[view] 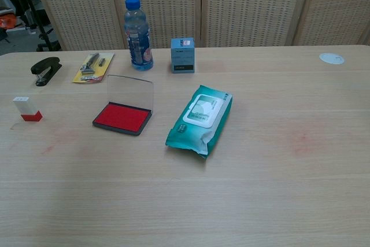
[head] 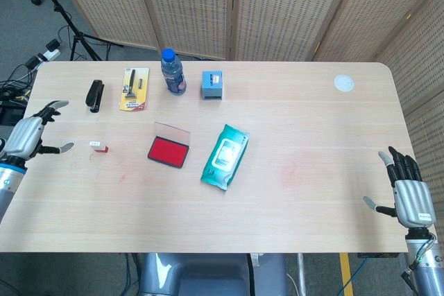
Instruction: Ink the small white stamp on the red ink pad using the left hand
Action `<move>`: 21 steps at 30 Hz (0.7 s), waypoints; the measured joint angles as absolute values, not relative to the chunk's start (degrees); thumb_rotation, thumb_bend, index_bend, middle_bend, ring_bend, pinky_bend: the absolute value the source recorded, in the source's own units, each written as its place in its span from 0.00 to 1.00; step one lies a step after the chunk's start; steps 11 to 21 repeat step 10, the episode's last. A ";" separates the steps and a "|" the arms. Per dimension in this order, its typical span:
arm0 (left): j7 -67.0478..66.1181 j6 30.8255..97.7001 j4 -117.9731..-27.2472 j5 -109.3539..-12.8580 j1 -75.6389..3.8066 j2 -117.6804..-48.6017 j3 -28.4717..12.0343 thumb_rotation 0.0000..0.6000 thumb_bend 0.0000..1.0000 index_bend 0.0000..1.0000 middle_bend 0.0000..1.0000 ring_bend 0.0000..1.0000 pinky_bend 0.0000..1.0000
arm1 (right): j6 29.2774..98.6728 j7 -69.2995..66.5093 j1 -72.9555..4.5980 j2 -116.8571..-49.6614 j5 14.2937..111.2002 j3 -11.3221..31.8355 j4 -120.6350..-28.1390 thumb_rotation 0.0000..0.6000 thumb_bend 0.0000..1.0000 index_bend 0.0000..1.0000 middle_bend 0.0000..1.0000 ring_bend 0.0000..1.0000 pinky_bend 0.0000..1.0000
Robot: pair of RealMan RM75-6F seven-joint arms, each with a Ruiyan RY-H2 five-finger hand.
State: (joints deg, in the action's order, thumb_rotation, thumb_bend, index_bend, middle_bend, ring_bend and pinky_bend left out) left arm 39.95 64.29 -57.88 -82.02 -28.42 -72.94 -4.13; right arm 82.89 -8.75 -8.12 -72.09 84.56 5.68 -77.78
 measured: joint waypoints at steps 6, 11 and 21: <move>28.81 71.39 -66.92 -77.28 -21.46 -70.44 -5.07 1.00 0.08 0.00 0.00 0.00 0.00 | 84.11 -8.28 -7.90 -72.18 85.12 5.76 -76.70 1.00 0.02 0.00 0.00 0.00 0.00; 22.39 73.92 -69.35 -76.17 -18.62 -70.60 -4.85 1.00 0.10 0.00 0.00 0.00 0.00 | 85.74 -6.59 -7.65 -72.67 85.62 5.96 -76.06 1.00 0.01 0.00 0.00 0.00 0.00; 22.39 73.92 -69.35 -76.17 -18.62 -70.60 -4.85 1.00 0.10 0.00 0.00 0.00 0.00 | 85.74 -6.59 -7.65 -72.67 85.62 5.96 -76.06 1.00 0.01 0.00 0.00 0.00 0.00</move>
